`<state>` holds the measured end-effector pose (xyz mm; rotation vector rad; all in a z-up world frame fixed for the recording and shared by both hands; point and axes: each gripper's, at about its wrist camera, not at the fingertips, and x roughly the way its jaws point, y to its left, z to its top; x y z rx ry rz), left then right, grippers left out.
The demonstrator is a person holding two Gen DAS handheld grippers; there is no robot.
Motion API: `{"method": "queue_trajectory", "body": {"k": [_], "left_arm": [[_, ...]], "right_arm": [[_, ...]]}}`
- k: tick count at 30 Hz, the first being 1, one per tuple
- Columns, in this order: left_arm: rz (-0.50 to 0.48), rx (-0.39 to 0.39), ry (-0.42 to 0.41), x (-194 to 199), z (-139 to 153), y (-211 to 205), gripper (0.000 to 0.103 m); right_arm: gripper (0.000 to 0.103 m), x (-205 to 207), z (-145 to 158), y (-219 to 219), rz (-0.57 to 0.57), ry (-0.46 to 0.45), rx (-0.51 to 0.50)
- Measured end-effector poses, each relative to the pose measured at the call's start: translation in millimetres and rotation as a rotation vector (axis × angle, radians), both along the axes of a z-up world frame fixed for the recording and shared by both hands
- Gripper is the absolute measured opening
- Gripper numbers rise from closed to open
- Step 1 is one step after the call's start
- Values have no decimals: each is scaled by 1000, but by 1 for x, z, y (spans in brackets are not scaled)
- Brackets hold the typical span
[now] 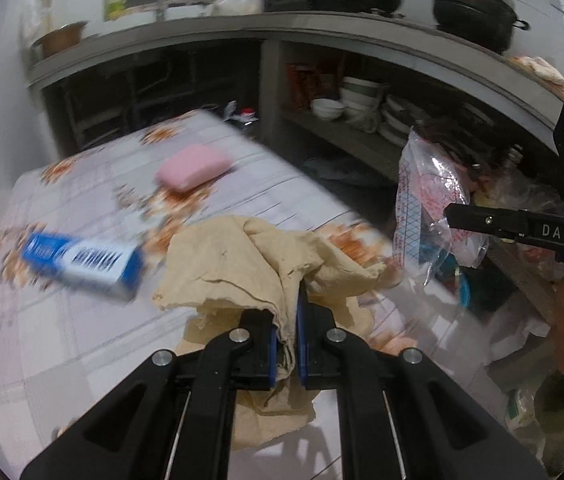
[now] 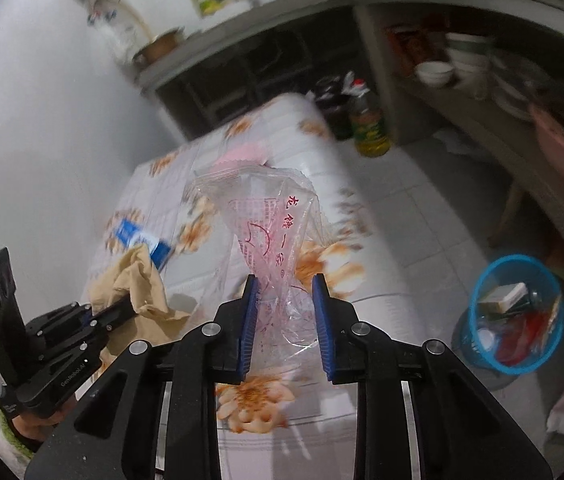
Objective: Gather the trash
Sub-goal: 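Lift the beige cloth and cake bag and carry both toward the wastebasket, then open both tools to drop the cloth and bag into the wastebasket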
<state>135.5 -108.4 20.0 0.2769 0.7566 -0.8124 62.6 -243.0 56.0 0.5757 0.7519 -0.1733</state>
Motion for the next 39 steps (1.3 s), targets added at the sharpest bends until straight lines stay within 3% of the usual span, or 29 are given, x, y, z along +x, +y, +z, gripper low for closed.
{"method": "queue_trajectory", "body": {"k": [8,13,16,22,27,33,36,39], "left_arm": [[-239,-28,-14,-19,27,-117,7],[-384,11,102,-35,6,-207,7],[-438,75,182,-41,-26,-260,7],[-448,252,333,-44,-112,-346,8],[-499,388,290,-68,-170,-402,10],[-476,400,322,-71,-209,-446,46],[-469,444,344,-70,-221,-455,56],[-451,424,342,-63,-214,-451,61]], "right_arm": [[25,-87,4,-90,-307,-41,-12],[25,-145,-36,-146,-506,1,110],[25,-167,-72,-169,-582,45,201],[25,-183,-143,-198,-674,116,372],[26,-195,-179,-219,-750,139,450],[26,-215,-190,-230,-803,148,482],[26,-221,-193,-229,-812,158,486],[26,-211,-200,-230,-799,177,491]]}}
